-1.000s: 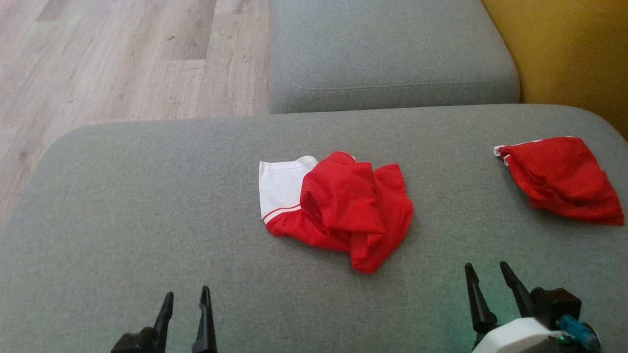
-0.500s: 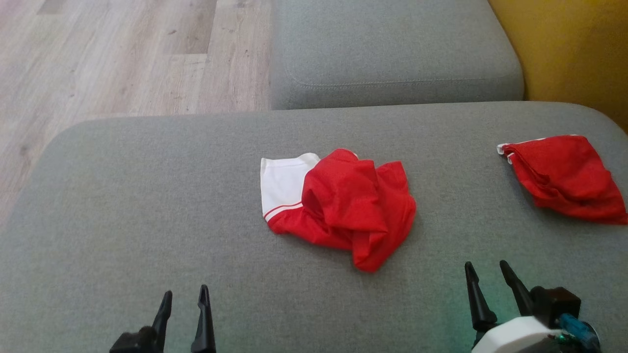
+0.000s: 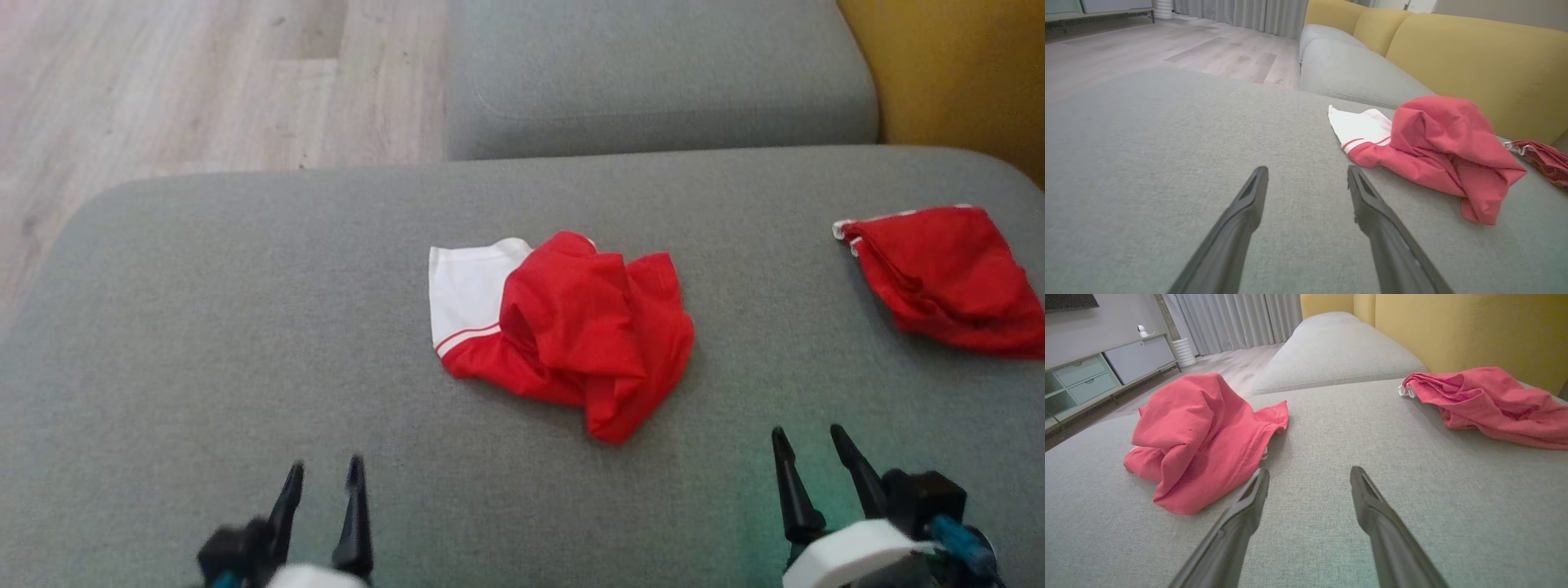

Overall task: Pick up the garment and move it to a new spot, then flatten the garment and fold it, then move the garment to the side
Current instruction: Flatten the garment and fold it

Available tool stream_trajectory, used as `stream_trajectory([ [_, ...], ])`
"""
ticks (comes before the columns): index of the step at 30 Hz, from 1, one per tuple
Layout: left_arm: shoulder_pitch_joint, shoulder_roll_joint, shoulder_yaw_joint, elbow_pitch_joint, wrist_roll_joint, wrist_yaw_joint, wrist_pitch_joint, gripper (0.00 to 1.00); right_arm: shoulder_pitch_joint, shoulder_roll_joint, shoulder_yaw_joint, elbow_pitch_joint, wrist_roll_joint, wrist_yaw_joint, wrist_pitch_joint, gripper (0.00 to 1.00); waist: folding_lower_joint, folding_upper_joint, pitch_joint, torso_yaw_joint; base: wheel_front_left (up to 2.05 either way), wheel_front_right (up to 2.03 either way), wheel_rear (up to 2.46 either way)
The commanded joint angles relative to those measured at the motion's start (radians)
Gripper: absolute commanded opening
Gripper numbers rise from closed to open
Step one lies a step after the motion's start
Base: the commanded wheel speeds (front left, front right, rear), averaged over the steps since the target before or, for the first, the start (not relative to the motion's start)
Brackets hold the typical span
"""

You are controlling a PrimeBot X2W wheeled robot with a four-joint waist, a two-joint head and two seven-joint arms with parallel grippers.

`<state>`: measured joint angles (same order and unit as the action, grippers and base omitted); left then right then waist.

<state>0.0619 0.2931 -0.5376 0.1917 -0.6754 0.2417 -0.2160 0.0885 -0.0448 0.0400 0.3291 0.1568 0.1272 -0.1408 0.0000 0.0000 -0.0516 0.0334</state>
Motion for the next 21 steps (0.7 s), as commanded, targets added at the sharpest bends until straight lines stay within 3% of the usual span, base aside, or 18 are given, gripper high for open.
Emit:
stream_trajectory([
  [1, -0.099, 0.000, 0.028, -0.023, 0.001, -0.011, 0.002, 1.00, -0.067, -0.005, 0.029, -0.039, -0.007, 0.003, -0.009, 1.00, 0.0000, 0.0000, 0.014, -0.010, 0.00, 0.00, 0.00],
  [11, -0.356, -0.065, -0.005, 0.149, 0.010, -0.077, 0.058, 1.00, -0.137, -0.005, 0.052, -0.093, -0.032, 0.003, 0.011, 1.00, 0.0000, 0.0000, 0.157, -0.109, 0.00, 0.00, 0.00],
  [21, -0.663, -0.031, 0.014, 0.421, 0.030, -0.130, 0.133, 1.00, -0.206, -0.005, 0.059, -0.120, -0.041, 0.003, 0.007, 1.00, 0.0000, 0.0000, 0.309, -0.199, 0.00, 0.00, 0.00],
])
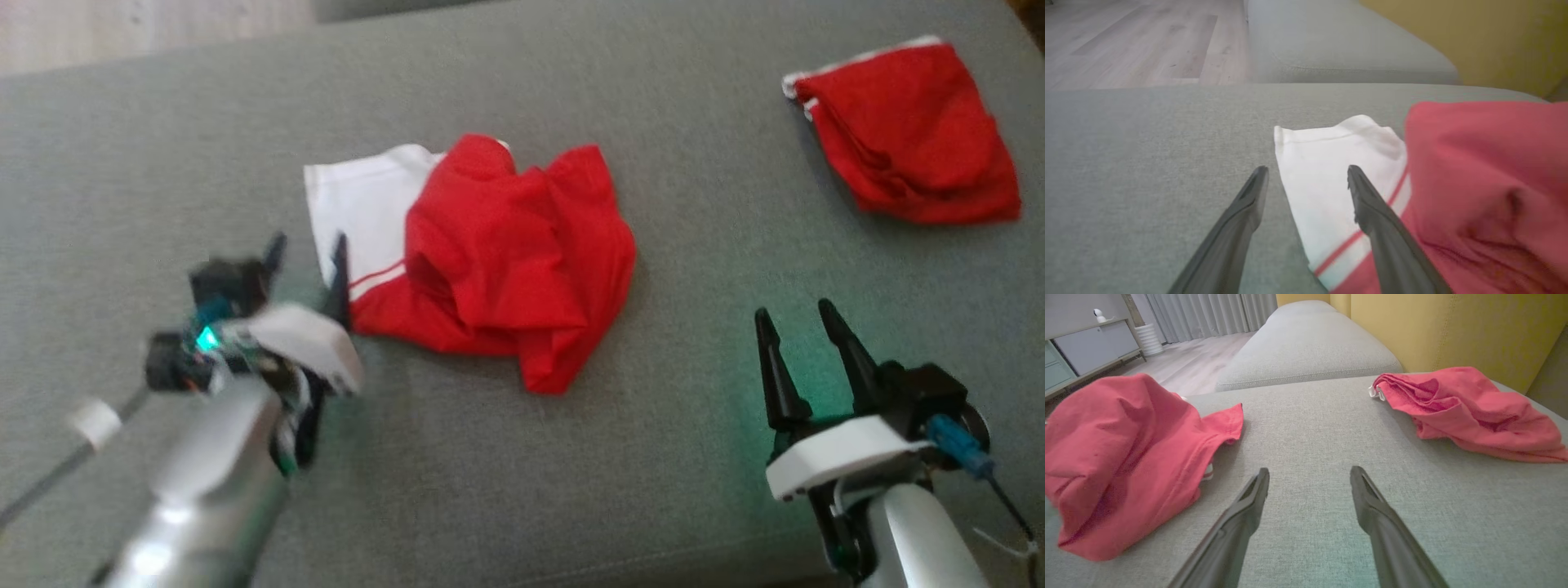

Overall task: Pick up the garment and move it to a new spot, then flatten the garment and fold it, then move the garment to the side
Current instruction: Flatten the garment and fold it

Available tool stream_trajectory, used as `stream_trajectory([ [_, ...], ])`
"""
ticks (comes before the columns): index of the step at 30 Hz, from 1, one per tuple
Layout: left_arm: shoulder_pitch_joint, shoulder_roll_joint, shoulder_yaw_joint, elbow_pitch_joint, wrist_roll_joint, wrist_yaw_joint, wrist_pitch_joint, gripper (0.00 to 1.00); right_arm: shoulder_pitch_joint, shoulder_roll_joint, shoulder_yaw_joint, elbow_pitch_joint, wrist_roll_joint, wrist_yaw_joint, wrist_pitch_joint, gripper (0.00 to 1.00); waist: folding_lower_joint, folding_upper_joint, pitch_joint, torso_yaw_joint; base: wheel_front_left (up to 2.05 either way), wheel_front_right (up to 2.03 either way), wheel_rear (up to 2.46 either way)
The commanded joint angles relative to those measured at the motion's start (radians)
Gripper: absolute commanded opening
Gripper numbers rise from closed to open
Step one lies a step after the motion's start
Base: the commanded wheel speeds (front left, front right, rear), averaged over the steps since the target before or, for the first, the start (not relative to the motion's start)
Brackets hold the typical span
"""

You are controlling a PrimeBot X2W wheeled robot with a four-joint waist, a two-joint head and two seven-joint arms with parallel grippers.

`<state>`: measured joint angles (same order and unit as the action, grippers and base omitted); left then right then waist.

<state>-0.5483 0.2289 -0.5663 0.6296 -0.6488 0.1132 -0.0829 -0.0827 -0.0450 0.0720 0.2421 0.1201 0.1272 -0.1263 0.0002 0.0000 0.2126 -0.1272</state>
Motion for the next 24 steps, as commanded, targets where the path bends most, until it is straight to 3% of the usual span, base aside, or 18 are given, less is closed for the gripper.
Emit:
stream_trajectory([
  [1, -0.082, 0.038, 0.044, 0.009, 0.005, -0.002, 0.014, 1.00, -0.042, -0.005, 0.031, -0.033, -0.002, 0.003, -0.010, 1.00, -0.0002, 0.0000, 0.059, -0.047, 0.00, 0.00, 0.00],
  [9, -0.298, 0.068, 0.035, 0.217, 0.025, -0.023, 0.109, 1.00, -0.094, -0.005, 0.048, -0.023, 0.017, 0.003, -0.034, 1.00, -0.0002, 0.0000, 0.158, -0.099, 0.00, 0.00, 0.00],
  [16, -0.361, 0.063, 0.022, 0.327, 0.027, -0.035, 0.150, 1.00, -0.112, -0.005, 0.052, -0.001, 0.022, 0.003, -0.053, 1.00, -0.0002, 0.0000, 0.174, -0.107, 0.00, 0.00, 0.00],
  [18, -0.358, 0.052, 0.008, 0.342, 0.031, -0.051, 0.151, 0.43, -0.111, -0.005, 0.049, 0.004, 0.023, 0.003, -0.056, 1.00, -0.0002, 0.0000, 0.168, -0.103, 0.00, 0.00, 0.00],
  [19, -0.355, 0.047, 0.000, 0.346, 0.035, -0.058, 0.146, 0.00, -0.110, -0.005, 0.047, 0.006, 0.023, 0.003, -0.056, 1.00, -0.0002, 0.0000, 0.165, -0.100, 0.00, 0.00, 0.00],
  [24, -0.337, 0.032, -0.028, 0.359, 0.052, -0.076, 0.101, 0.00, -0.109, -0.005, 0.040, 0.014, 0.019, 0.003, -0.059, 1.00, -0.0002, 0.0000, 0.140, -0.077, 0.00, 0.00, 0.00],
])
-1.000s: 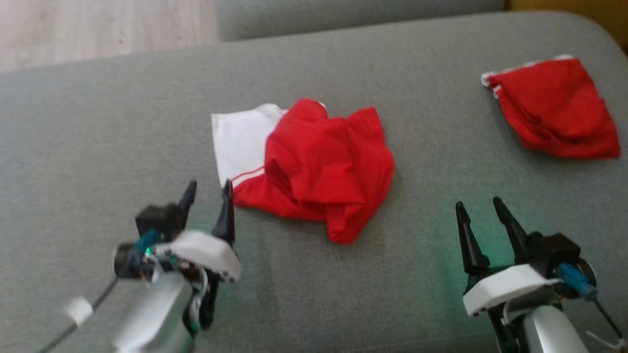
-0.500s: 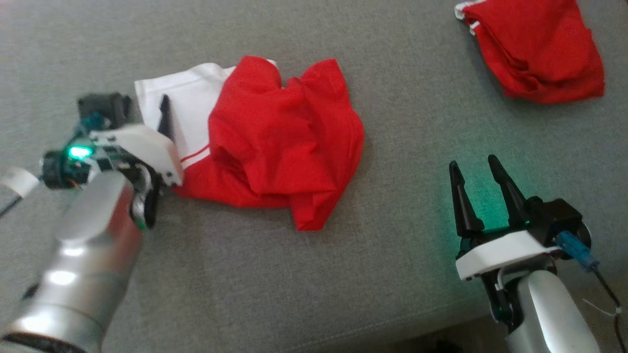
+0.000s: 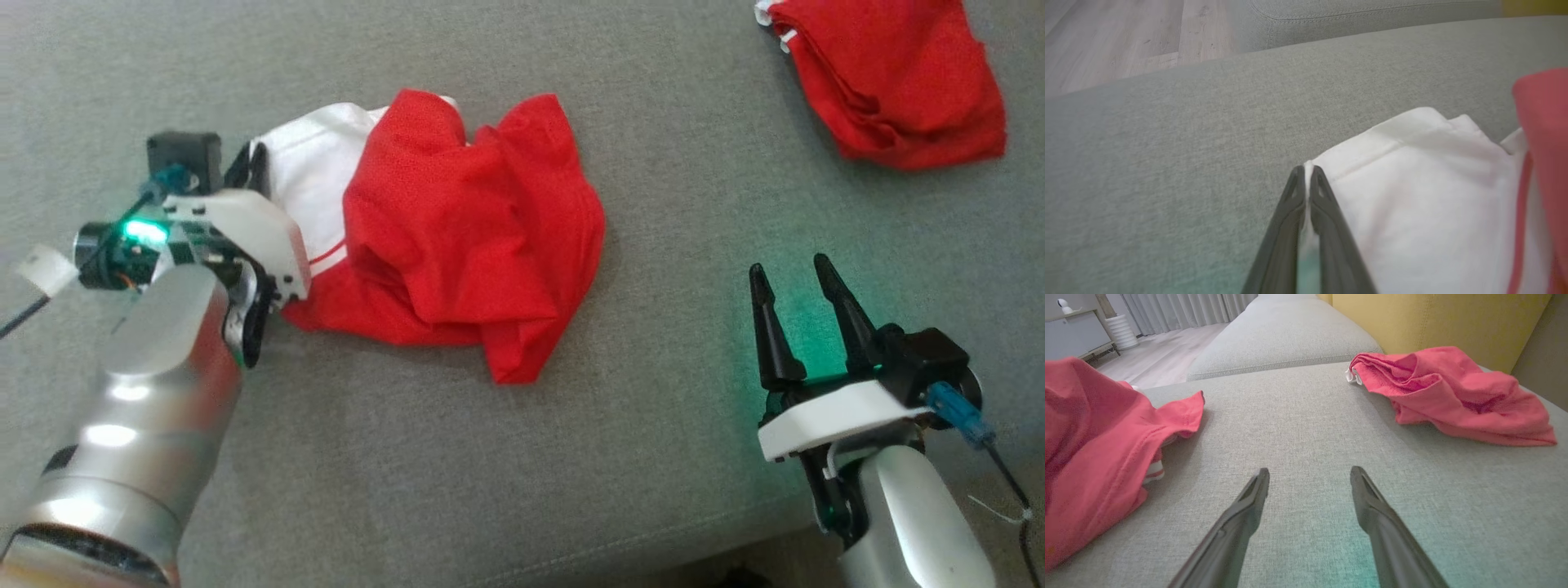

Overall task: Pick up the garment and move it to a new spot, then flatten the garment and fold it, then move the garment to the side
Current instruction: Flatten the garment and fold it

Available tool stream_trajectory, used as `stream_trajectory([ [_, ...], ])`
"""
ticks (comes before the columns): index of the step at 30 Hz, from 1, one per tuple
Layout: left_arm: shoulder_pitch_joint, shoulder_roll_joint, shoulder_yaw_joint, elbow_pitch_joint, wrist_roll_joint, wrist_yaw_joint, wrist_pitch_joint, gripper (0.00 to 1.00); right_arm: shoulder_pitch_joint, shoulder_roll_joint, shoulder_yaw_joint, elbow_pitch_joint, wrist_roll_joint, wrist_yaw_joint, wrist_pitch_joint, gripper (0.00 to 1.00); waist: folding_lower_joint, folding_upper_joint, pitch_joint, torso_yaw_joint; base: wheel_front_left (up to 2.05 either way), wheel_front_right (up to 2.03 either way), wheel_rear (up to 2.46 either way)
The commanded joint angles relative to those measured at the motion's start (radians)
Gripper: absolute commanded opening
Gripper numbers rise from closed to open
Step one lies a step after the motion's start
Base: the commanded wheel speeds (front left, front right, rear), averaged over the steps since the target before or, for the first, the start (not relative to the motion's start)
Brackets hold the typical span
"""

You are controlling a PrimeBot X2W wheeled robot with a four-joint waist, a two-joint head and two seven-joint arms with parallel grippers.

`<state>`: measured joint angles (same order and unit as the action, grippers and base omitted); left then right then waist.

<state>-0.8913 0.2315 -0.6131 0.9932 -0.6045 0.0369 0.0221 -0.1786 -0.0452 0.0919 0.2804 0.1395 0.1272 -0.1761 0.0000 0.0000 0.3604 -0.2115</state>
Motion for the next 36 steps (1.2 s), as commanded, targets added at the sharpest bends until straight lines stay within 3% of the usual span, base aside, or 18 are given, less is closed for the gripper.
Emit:
stream_trajectory([
  [1, 0.008, 0.028, 0.016, -0.003, 0.010, -0.002, -0.019, 0.00, -0.013, -0.005, 0.020, -0.022, -0.001, 0.003, -0.010, 1.00, 0.0000, 0.0000, -0.017, 0.014, 0.00, 0.00, 0.00],
  [11, -0.031, 0.043, 0.003, -0.045, 0.045, -0.013, -0.191, 0.00, 0.025, -0.005, 0.019, 0.007, -0.006, 0.003, -0.006, 1.00, 0.0000, 0.0000, -0.153, 0.082, 0.00, 0.00, 0.00],
  [17, -0.046, 0.068, -0.005, -0.112, 0.063, -0.025, -0.235, 0.00, 0.063, -0.005, 0.007, 0.020, -0.008, 0.003, 0.000, 1.00, 0.0000, 0.0000, -0.247, 0.120, 0.00, 0.00, 0.00],
  [23, 0.023, 0.107, -0.016, -0.284, 0.069, -0.016, -0.244, 0.00, 0.121, -0.005, -0.016, 0.023, -0.009, 0.003, 0.009, 1.00, 0.0000, 0.0000, -0.337, 0.160, 0.00, 0.00, 0.00],
  [28, 0.208, 0.161, -0.007, -0.500, 0.039, 0.038, -0.235, 0.00, 0.164, -0.005, -0.032, 0.013, -0.011, 0.003, 0.016, 1.00, 0.0000, 0.0000, -0.373, 0.182, 0.00, 0.00, 0.00],
  [36, 0.629, 0.235, 0.043, -0.820, -0.047, 0.214, -0.237, 0.00, 0.200, -0.005, -0.051, -0.013, -0.019, 0.003, 0.032, 1.00, 0.0000, 0.0000, -0.374, 0.198, 0.00, 0.00, 0.00],
])
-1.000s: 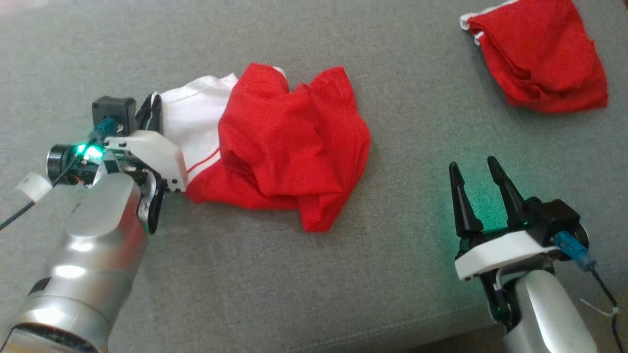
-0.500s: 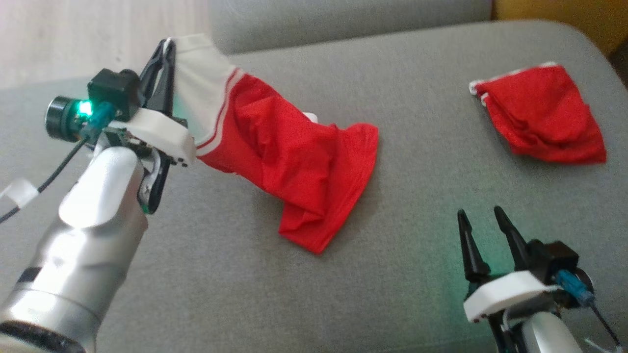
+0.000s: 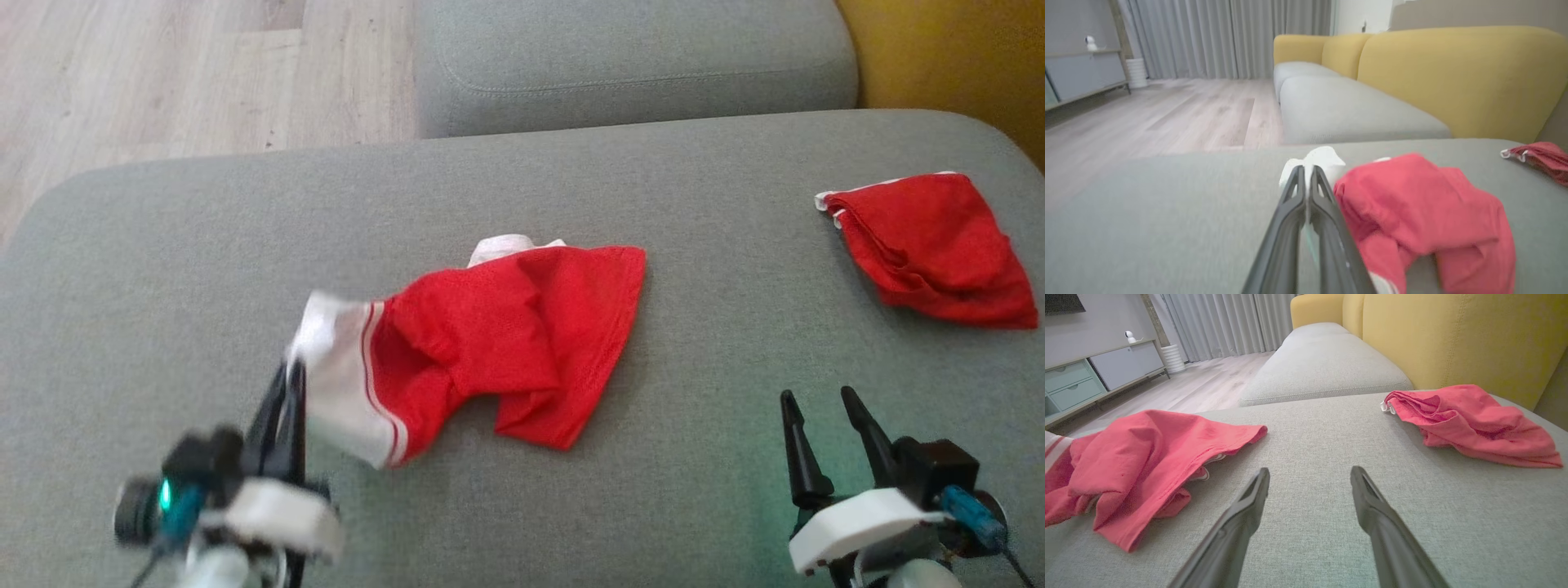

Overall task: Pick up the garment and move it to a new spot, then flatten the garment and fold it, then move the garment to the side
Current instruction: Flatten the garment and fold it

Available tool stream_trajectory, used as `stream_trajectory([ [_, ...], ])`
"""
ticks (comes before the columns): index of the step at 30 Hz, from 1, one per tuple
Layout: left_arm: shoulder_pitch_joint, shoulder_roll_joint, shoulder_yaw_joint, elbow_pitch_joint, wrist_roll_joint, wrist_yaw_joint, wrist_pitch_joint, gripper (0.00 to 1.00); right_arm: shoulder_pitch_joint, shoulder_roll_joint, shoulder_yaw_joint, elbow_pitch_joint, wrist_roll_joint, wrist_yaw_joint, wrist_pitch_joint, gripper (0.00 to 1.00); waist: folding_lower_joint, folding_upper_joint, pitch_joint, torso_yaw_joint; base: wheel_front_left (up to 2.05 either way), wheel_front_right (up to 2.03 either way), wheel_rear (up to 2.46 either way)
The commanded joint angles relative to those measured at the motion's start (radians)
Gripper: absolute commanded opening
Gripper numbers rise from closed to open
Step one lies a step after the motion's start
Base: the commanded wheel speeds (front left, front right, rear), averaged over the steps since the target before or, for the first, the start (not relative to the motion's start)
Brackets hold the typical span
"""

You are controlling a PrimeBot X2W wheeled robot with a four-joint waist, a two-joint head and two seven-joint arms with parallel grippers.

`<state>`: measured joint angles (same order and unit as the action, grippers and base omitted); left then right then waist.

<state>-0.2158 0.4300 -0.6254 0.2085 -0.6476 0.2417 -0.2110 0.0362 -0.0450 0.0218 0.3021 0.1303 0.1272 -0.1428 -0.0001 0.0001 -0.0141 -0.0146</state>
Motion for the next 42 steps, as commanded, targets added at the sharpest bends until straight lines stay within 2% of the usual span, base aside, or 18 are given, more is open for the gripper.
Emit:
stream_trajectory([
  [1, -0.005, 0.040, 0.056, -0.050, -0.012, 0.024, -0.004, 0.00, -0.013, -0.005, 0.017, -0.037, -0.011, 0.003, 0.001, 1.00, 0.0001, -0.0001, 0.002, 0.003, 0.00, 0.00, 0.00],
  [7, 0.122, 0.024, 0.065, -0.035, -0.054, 0.069, -0.011, 0.00, -0.012, -0.005, 0.014, -0.044, -0.016, 0.003, 0.013, 1.00, 0.0001, -0.0001, 0.006, 0.012, 0.00, 0.00, 0.00],
  [14, 0.144, -0.007, 0.068, 0.037, -0.075, 0.073, -0.020, 0.00, -0.018, -0.005, 0.020, -0.053, -0.018, 0.003, 0.024, 1.00, 0.0001, -0.0001, 0.010, 0.009, 0.00, 0.00, 0.00],
  [15, 0.147, -0.011, 0.068, 0.044, -0.077, 0.073, -0.021, 0.03, -0.017, -0.005, 0.021, -0.053, -0.018, 0.003, 0.025, 1.00, 0.0001, -0.0001, 0.010, 0.009, 0.00, 0.00, 0.00],
  [16, 0.151, -0.015, 0.065, 0.053, -0.080, 0.072, -0.021, 0.24, -0.016, -0.005, 0.021, -0.053, -0.018, 0.003, 0.026, 1.00, 0.0001, -0.0001, 0.010, 0.008, 0.00, 0.00, 0.00],
  [17, 0.153, -0.019, 0.063, 0.062, -0.081, 0.071, -0.022, 0.37, -0.016, -0.005, 0.021, -0.052, -0.018, 0.003, 0.026, 1.00, 0.0001, -0.0001, 0.011, 0.007, 0.00, 0.00, 0.00],
  [18, 0.154, -0.022, 0.063, 0.069, -0.081, 0.071, -0.024, 0.70, -0.017, -0.005, 0.021, -0.051, -0.017, 0.003, 0.026, 1.00, 0.0001, -0.0001, 0.011, 0.007, 0.00, 0.00, 0.00],
  [19, 0.154, -0.026, 0.064, 0.075, -0.082, 0.071, -0.025, 0.95, -0.018, -0.005, 0.021, -0.050, -0.017, 0.003, 0.026, 1.00, 0.0001, -0.0001, 0.012, 0.008, 0.00, 0.00, 0.00],
  [20, 0.153, -0.030, 0.067, 0.079, -0.082, 0.072, -0.028, 1.00, -0.019, -0.005, 0.020, -0.049, -0.017, 0.003, 0.026, 1.00, 0.0001, -0.0001, 0.012, 0.010, 0.00, 0.00, 0.00],
  [26, 0.141, -0.046, 0.089, 0.060, -0.065, 0.074, -0.042, 1.00, -0.053, -0.005, 0.019, -0.041, -0.034, 0.003, 0.035, 1.00, 0.0001, -0.0001, 0.022, 0.041, 0.00, 0.00, 0.00],
  [30, 0.132, -0.062, 0.105, 0.018, -0.033, 0.074, -0.048, 1.00, -0.131, -0.005, 0.010, -0.026, -0.080, 0.003, 0.056, 1.00, 0.0001, -0.0001, 0.045, 0.083, 0.00, 0.00, 0.00],
  [38, 0.119, -0.123, 0.131, -0.090, 0.043, 0.069, -0.050, 1.00, -0.406, -0.007, -0.060, 0.124, -0.201, 0.003, 0.140, 1.00, 0.0001, -0.0001, 0.137, 0.210, 0.00, 0.00, 0.00],
  [42, 0.108, -0.148, 0.142, -0.111, 0.071, 0.059, -0.051, 1.00, -0.510, -0.035, -0.087, 0.236, -0.246, 0.003, 0.181, 1.00, 0.0001, -0.0001, 0.183, 0.268, 0.00, 0.00, 0.00],
])
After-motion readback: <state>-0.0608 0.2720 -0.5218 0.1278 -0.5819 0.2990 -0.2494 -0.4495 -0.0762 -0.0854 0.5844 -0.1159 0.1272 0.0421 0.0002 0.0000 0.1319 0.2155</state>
